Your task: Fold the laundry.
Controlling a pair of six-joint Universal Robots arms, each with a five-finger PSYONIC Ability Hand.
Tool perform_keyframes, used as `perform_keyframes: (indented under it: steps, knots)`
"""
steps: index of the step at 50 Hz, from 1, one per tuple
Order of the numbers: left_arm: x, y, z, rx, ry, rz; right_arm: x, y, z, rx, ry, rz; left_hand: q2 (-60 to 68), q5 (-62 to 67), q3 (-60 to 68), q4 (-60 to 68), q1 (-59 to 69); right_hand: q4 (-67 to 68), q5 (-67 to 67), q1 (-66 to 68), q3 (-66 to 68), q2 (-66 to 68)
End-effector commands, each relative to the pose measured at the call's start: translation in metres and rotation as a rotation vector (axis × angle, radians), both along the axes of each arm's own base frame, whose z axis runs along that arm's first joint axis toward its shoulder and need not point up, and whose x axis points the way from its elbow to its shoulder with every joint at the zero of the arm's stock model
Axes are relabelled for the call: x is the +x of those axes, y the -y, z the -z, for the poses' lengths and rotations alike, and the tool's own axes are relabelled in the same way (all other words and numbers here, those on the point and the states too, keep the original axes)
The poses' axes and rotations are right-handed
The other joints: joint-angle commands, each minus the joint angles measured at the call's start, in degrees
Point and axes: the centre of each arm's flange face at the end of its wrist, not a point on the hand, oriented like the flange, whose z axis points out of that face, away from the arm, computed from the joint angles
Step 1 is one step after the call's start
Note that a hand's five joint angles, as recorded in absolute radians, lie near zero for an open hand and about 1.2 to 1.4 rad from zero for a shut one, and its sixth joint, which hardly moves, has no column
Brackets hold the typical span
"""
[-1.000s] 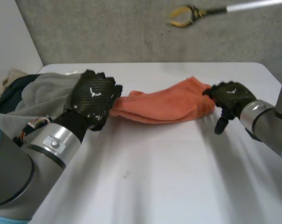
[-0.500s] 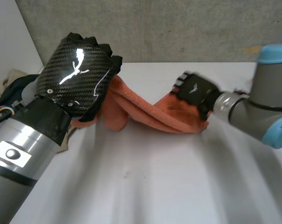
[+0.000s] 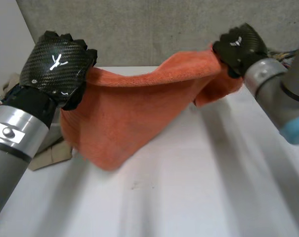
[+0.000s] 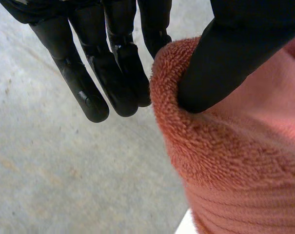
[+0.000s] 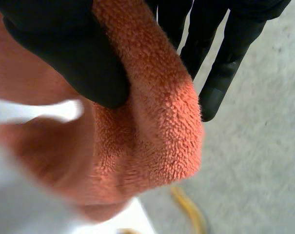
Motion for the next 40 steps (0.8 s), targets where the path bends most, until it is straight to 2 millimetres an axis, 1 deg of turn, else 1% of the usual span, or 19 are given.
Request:
perform_keyframes:
  steps: [1, 2, 3, 5, 9, 10, 11, 12, 13, 16, 17, 19, 21, 24, 27, 29, 35, 37, 40]
  knots:
    - [-0.011, 0.025, 0.031, 0.062, -0.013, 0.026, -0.029, -0.058, 0.036, 0.277, -0.095, 0.043, 11.4, 13.8, 11.6, 11.1, 13.8, 11.7, 13.3, 17.7, 12.1, 12.8]
    - [-0.013, 0.030, 0.036, 0.071, -0.013, 0.029, -0.031, -0.064, 0.038, 0.304, -0.100, 0.044, 11.4, 13.8, 11.6, 11.1, 13.8, 11.7, 13.3, 17.7, 12.1, 12.8]
    - [-0.015, 0.035, 0.042, 0.081, -0.010, 0.032, -0.033, -0.076, 0.049, 0.375, -0.107, 0.042, 11.4, 13.8, 11.6, 11.1, 13.8, 11.7, 13.3, 17.7, 12.1, 12.8]
    - [-0.017, 0.041, 0.049, 0.091, -0.006, 0.030, -0.033, -0.087, 0.057, 0.433, -0.106, 0.034, 11.4, 13.8, 11.6, 11.1, 13.8, 11.7, 13.3, 17.7, 12.1, 12.8]
    - [-0.025, 0.053, 0.060, 0.113, 0.003, 0.037, -0.014, -0.122, 0.079, 0.567, -0.075, -0.053, 11.4, 13.8, 11.6, 11.1, 13.8, 11.7, 13.3, 17.7, 12.1, 12.8]
    - [-0.025, 0.054, 0.061, 0.114, 0.003, 0.036, -0.011, -0.125, 0.082, 0.579, -0.079, -0.058, 11.4, 13.8, 11.6, 11.1, 13.8, 4.2, 5.9, 10.3, 4.6, 5.3]
    - [-0.026, 0.057, 0.060, 0.112, 0.002, 0.034, -0.006, -0.126, 0.087, 0.587, -0.081, -0.064, 11.4, 13.8, 11.6, 11.1, 13.8, -30.8, -29.2, -24.8, -30.4, -29.7]
    - [-0.026, 0.057, 0.060, 0.110, 0.001, 0.034, -0.004, -0.125, 0.088, 0.585, -0.085, -0.066, 11.4, 13.8, 11.6, 11.1, 13.8, -48.3, -46.7, -42.3, -47.9, -47.2]
    - [-0.026, 0.057, 0.059, 0.109, 0.000, 0.033, -0.002, -0.123, 0.087, 0.577, -0.086, -0.065, 11.4, 13.8, 11.6, 11.1, 13.8, -58.3, -56.7, -52.3, -57.9, -57.2]
    - [-0.027, 0.055, 0.060, 0.115, 0.000, 0.038, -0.001, -0.103, 0.070, 0.514, -0.040, -0.044, 11.4, 13.8, 11.6, 11.1, 13.8, -58.3, -56.7, -52.3, -57.9, -57.2]
    - [-0.027, 0.054, 0.059, 0.115, 0.000, 0.039, -0.005, -0.091, 0.058, 0.477, -0.022, -0.024, 11.4, 13.8, 11.6, 11.1, 13.8, -58.3, -56.7, -52.3, -57.9, -57.2]
    - [-0.029, 0.049, 0.061, 0.125, 0.005, 0.051, -0.010, -0.080, 0.047, 0.443, -0.008, -0.005, 11.4, 13.8, 11.6, 11.1, 13.8, -58.3, -56.7, -52.3, -57.9, -57.2]
    - [-0.031, 0.043, 0.059, 0.121, 0.005, 0.060, -0.016, -0.069, 0.036, 0.405, -0.032, 0.019, 11.4, 13.8, 11.6, 11.1, 13.8, -58.3, -56.7, -52.3, -57.9, -57.2]
    - [-0.029, 0.031, 0.054, 0.111, 0.002, 0.073, -0.024, -0.063, 0.029, 0.384, -0.108, 0.031, 11.4, 13.8, 11.6, 11.1, 13.8, -58.3, -56.7, -52.3, -57.9, -57.2]
    - [-0.026, 0.022, 0.053, 0.110, 0.004, 0.077, -0.037, -0.055, 0.036, 0.411, -0.227, 0.054, 11.4, 13.8, 11.6, 11.1, 13.8, -58.3, -56.7, -52.3, -57.9, -57.2]
    - [-0.023, 0.016, 0.052, 0.107, 0.003, 0.079, -0.041, -0.048, 0.052, 0.455, -0.277, 0.060, 11.4, 13.8, 11.6, 11.1, 13.8, -55.7, -54.1, -49.7, -55.3, -54.7]
    - [-0.017, 0.004, 0.055, 0.118, 0.008, 0.077, -0.037, -0.033, 0.086, 0.489, -0.290, 0.062, 11.4, 13.8, 11.6, 11.1, 13.8, -36.4, -34.8, -30.4, -36.0, -35.3]
    - [-0.016, 0.003, 0.056, 0.121, 0.008, 0.074, -0.038, -0.027, 0.102, 0.523, -0.297, 0.070, 11.4, 13.8, 11.6, 11.1, 13.8, -32.7, -31.0, -26.7, -32.3, -31.6]
    - [-0.014, 0.000, 0.055, 0.117, 0.006, 0.072, -0.037, -0.027, 0.110, 0.547, -0.292, 0.068, 11.4, 13.8, 11.6, 11.1, 13.8, -31.0, -29.3, -25.0, -30.6, -29.9]
